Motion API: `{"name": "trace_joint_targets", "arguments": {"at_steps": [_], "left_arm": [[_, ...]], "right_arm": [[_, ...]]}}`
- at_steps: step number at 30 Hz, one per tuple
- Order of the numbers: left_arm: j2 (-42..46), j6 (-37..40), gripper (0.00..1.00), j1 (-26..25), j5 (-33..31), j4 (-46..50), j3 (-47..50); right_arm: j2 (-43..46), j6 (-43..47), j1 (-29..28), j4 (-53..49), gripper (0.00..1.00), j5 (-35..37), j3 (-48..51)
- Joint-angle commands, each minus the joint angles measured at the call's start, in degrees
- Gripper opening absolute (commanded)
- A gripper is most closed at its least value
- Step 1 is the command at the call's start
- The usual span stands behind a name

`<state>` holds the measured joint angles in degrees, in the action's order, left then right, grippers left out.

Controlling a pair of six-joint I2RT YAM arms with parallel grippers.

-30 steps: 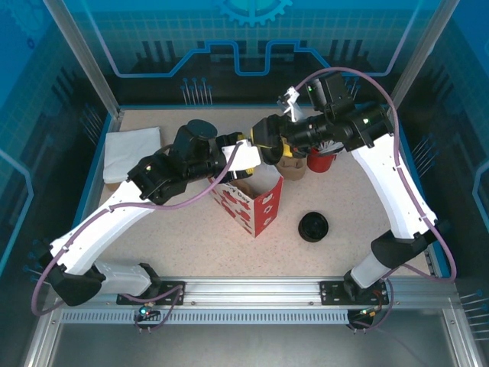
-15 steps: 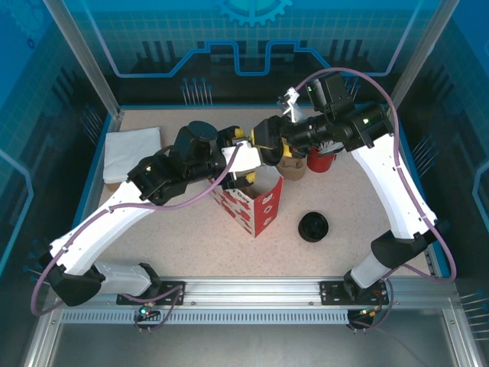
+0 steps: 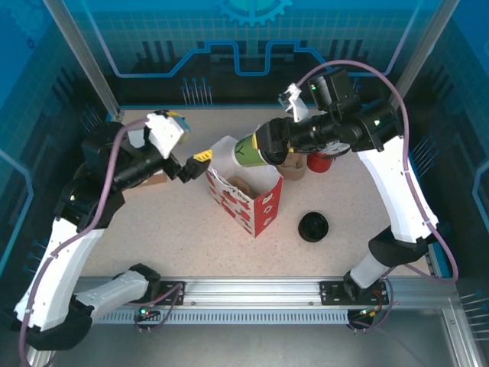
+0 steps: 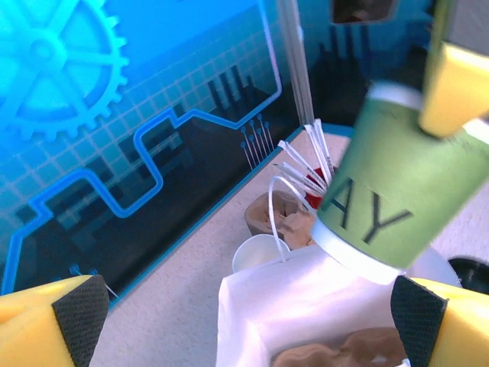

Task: Pack the takeout coffee

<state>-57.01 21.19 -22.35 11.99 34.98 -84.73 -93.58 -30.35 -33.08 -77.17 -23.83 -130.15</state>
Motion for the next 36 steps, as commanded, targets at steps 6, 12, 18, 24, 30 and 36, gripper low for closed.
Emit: {"name": "trace_joint_targets", "arguments": {"at_steps": [6, 12, 18, 24, 30, 36], "left_arm": [[-9.5, -28.5, 0.94, 12.0, 8.6, 12.7, -3.0], [-15.2, -31.1, 0.89, 13.4, 11.3, 13.9, -1.2], [-18.5, -29.6, 0.85, 13.4, 16.5, 11.4, 2.5], [-21.1, -29.3, 0.79, 13.3, 18.2, 11.0, 5.0], [-22.9, -29.4, 0.65, 12.6, 19.4, 10.6, 5.3], [-23.5, -26.9, 0.58, 11.8, 20.0, 12.0, 4.0]], "right_arm": [[-7.0, 6.2, -4.4, -10.3, 0.79, 6.8, -7.1], [-11.8, 9.3, -6.3, -15.9, 0.79, 11.3, -11.5], [-14.4, 11.2, -7.6, -17.8, 0.79, 15.1, -11.8], [-17.3, 13.3, -9.2, -20.8, 0.79, 19.4, -12.6], [-19.9, 14.8, -10.8, -22.2, 0.79, 21.9, -13.1], [-22.3, 16.0, -11.9, -23.1, 0.79, 23.3, -13.3]]}}
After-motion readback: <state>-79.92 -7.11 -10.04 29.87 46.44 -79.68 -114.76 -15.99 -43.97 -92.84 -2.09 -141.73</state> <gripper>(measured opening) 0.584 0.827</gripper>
